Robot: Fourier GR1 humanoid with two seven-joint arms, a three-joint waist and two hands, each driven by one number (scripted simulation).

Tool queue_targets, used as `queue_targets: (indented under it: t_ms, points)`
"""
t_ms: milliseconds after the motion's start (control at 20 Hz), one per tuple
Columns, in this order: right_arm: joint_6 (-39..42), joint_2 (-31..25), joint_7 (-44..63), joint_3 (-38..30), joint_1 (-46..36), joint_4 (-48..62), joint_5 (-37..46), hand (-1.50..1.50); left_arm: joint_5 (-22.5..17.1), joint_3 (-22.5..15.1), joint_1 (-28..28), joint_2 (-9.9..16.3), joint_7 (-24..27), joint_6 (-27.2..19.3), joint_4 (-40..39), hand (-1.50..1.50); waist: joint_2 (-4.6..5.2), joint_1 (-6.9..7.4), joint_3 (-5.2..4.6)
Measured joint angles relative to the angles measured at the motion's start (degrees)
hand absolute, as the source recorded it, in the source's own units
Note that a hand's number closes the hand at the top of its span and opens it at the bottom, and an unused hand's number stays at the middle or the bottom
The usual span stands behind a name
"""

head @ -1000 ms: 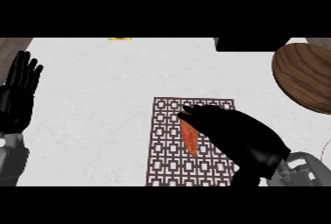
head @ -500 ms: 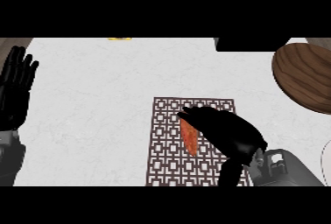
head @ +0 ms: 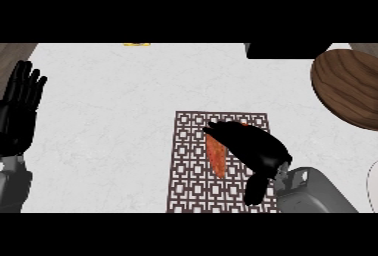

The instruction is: Pick the sweet potato from the placemat and place it in the bowl

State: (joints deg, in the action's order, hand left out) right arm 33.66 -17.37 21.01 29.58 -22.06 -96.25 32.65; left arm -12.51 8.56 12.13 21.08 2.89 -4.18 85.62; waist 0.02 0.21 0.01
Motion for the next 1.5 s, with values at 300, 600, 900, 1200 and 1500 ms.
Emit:
queue_targets:
  t_ms: [300,600,900,1200,1500]
  points:
    - [-0.8,2.9,-6.4,-0.8,-0.3,4.8,4.8,-1.5,1.6,0.7,1.9,-0.9,-1.0,0.0,-0.9,0.0,0.01,-0.09,0.0]
    - [-0.9,5.2,-9.7,-1.9,-0.8,10.2,9.6,-1.5,2.0,2.2,2.0,-1.1,-2.1,0.7,-0.1,0.0,-0.01,-0.03,-0.01]
    - [-2.7,8.1,-12.5,-1.8,0.0,14.9,14.6,-1.5,3.4,2.6,3.7,-1.8,-1.5,1.0,-2.1,0.0,0.0,-0.14,0.0]
    - [-2.8,10.9,-12.7,-3.4,-1.2,19.7,17.9,-1.5,4.0,2.8,3.5,-2.6,-1.9,1.5,-1.7,0.0,-0.01,-0.09,0.0]
    - [-4.9,11.6,-15.7,-5.6,-2.2,24.5,21.1,1.5,4.1,3.6,2.3,-2.9,-1.7,2.6,-0.7,0.0,-0.16,0.01,-0.05]
